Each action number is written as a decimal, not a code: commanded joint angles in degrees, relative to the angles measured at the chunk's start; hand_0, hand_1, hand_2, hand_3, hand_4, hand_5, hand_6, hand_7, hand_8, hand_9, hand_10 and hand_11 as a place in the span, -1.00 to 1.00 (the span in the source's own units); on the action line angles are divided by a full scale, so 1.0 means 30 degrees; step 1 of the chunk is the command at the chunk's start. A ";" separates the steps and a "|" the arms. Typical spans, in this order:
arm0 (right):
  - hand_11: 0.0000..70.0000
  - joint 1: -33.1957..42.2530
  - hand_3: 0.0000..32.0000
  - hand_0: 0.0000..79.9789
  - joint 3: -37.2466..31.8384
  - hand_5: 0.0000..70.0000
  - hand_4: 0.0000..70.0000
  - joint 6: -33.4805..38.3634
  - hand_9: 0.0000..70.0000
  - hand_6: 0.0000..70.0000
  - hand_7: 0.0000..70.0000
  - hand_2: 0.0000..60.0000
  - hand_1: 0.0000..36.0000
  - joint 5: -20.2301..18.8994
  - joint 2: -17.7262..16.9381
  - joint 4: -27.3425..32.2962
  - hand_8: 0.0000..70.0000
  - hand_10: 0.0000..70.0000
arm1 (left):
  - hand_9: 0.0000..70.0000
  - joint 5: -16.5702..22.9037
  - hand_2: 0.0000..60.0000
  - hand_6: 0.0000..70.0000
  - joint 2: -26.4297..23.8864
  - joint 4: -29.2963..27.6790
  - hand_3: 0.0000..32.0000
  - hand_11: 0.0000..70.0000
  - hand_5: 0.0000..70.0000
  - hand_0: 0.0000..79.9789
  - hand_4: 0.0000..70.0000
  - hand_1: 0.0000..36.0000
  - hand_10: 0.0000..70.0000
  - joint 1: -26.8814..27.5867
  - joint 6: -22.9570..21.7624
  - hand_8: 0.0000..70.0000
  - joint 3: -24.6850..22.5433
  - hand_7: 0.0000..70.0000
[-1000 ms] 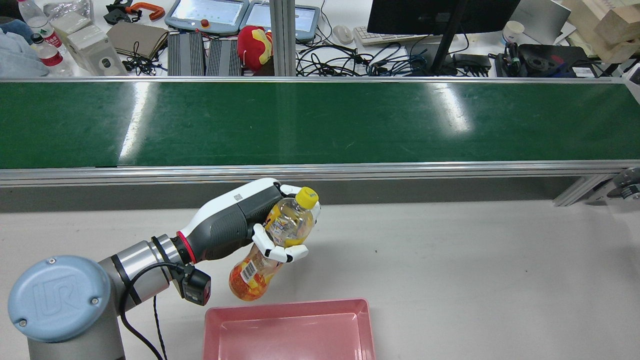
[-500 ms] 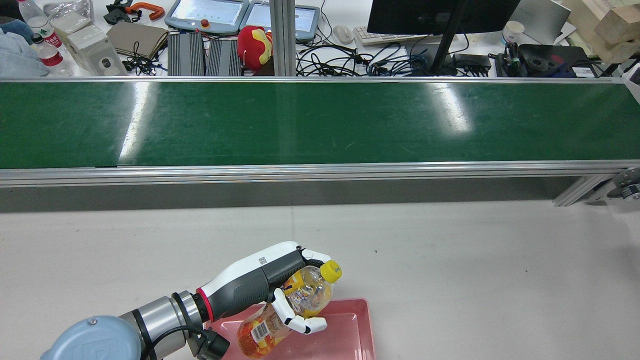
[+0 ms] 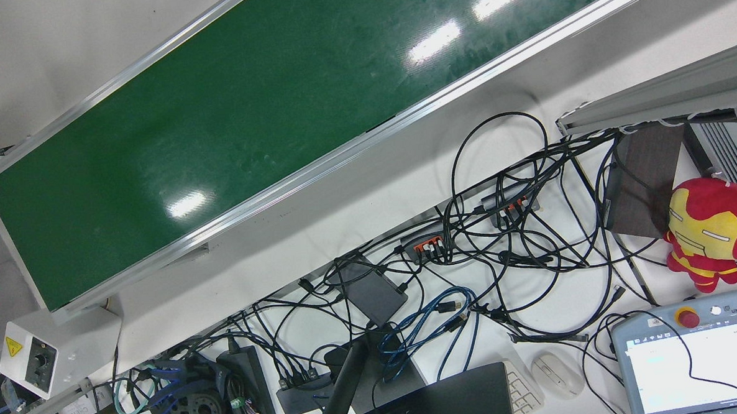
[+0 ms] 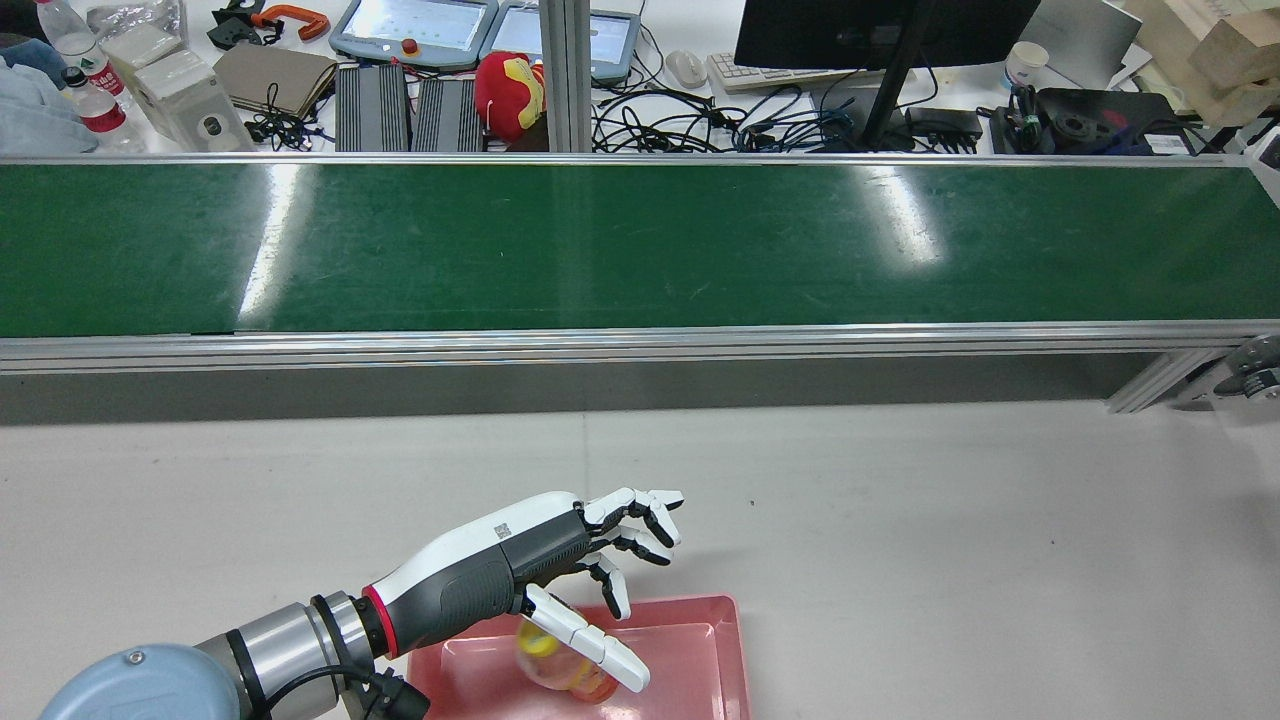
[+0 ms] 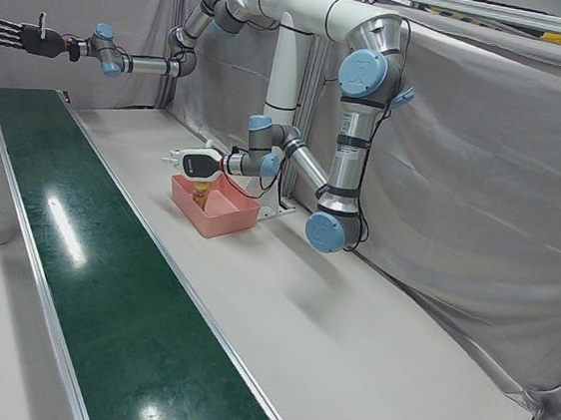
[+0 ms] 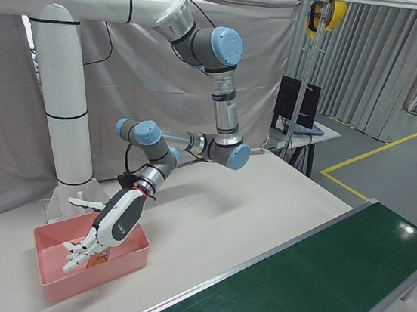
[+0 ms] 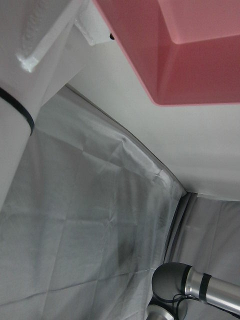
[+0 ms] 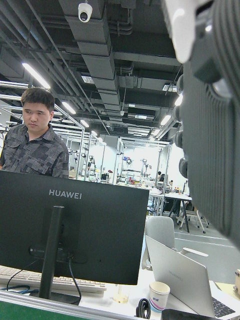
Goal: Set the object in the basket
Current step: 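Lower the bottle into the pink tray and open the left hand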
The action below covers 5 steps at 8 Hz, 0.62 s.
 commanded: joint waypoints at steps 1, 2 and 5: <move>-1.00 0.0005 -1.00 -1.00 0.0001 -1.00 -1.00 0.0000 -1.00 -1.00 -1.00 -1.00 -1.00 -0.0008 0.0001 0.0000 -1.00 -1.00 | -0.52 0.0029 -1.00 -1.00 0.0147 -0.0190 -1.00 -0.33 0.01 0.23 -0.99 -0.43 -0.56 -0.0146 0.0003 -0.60 -0.0492 -0.85; -1.00 0.0005 -1.00 -1.00 0.0001 -1.00 -1.00 0.0000 -1.00 -1.00 -1.00 -1.00 -1.00 -0.0008 0.0001 0.0000 -1.00 -1.00 | -0.68 0.0001 -1.00 -1.00 0.0118 -0.0192 -0.73 -0.47 -0.23 0.23 -1.00 -0.41 -0.66 -0.0292 0.0003 -0.71 -0.0581 -0.90; -1.00 0.0005 -1.00 -1.00 0.0001 -1.00 -1.00 0.0000 -1.00 -1.00 -1.00 -1.00 -1.00 -0.0008 0.0001 0.0000 -1.00 -1.00 | -0.74 0.0000 -1.00 -1.00 0.0146 -0.0366 -0.62 -0.53 -0.32 0.22 -1.00 -0.39 -0.71 -0.0816 -0.0055 -0.76 -0.0930 -0.91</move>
